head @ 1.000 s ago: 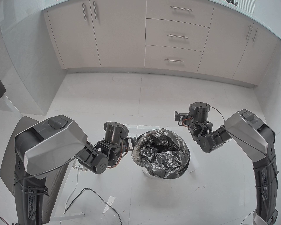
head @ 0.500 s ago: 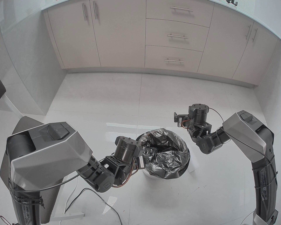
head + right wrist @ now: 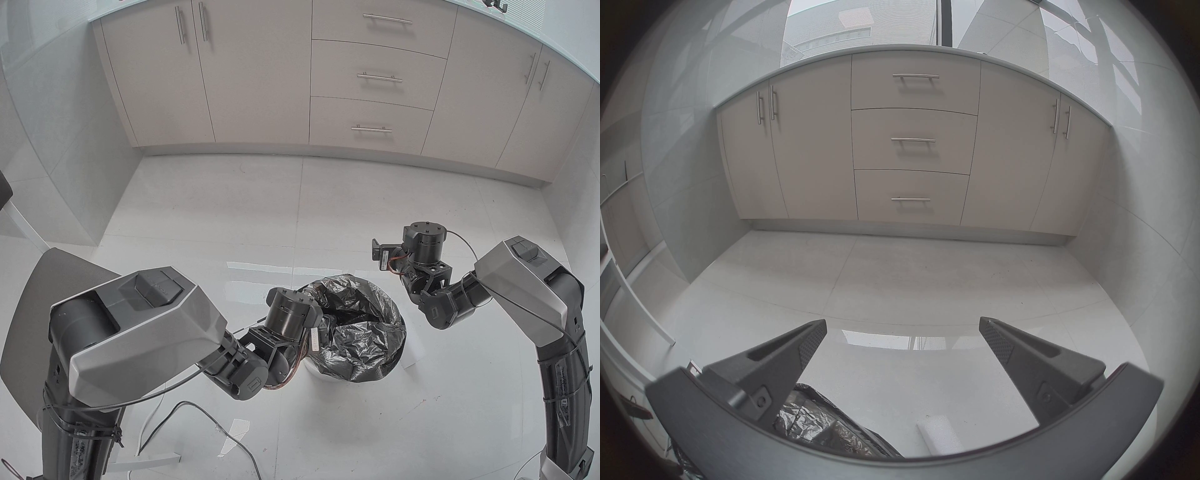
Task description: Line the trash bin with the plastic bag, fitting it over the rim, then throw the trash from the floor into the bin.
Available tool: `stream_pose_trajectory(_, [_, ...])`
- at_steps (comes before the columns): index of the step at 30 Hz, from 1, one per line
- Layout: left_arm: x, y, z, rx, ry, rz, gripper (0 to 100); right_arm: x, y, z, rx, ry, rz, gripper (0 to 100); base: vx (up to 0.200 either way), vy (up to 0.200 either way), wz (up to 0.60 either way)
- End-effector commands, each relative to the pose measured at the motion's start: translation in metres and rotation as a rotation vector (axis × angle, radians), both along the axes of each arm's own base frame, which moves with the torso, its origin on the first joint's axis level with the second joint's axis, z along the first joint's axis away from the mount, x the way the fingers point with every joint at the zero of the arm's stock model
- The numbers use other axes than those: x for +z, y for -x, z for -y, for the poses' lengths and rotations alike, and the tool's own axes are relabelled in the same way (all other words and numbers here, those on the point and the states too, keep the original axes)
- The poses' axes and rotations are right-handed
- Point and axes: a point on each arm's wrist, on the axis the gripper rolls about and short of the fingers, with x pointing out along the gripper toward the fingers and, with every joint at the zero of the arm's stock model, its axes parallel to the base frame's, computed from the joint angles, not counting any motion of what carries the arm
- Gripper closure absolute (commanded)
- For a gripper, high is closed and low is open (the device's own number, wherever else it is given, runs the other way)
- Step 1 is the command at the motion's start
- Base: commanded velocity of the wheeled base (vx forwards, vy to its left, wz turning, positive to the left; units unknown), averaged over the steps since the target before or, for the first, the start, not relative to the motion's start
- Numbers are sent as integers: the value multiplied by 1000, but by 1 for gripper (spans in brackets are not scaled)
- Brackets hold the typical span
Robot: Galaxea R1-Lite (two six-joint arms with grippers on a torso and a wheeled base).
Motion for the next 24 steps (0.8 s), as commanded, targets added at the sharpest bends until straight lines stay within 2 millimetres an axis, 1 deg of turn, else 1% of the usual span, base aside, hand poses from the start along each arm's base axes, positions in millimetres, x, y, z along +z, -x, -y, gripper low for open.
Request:
stream_pose_trajectory(1, [-21, -3, 0, 0, -55, -22, 0, -1, 0, 0, 0, 1, -1, 0, 0, 0, 0])
stream_pose_trajectory(8, [-23, 1, -1, -1, -72, -28, 0, -1, 0, 0, 0, 1, -1, 0, 0, 0, 0])
stream_pose_trajectory(19, [-34, 2, -4, -34, -148, -49, 0, -1, 0, 1, -2, -2, -3, 0, 0, 0, 0])
stream_pose_trajectory(24, [-35, 7, -7, -39, -162, -63, 0, -1, 0, 1, -2, -5, -2, 0, 0, 0, 0])
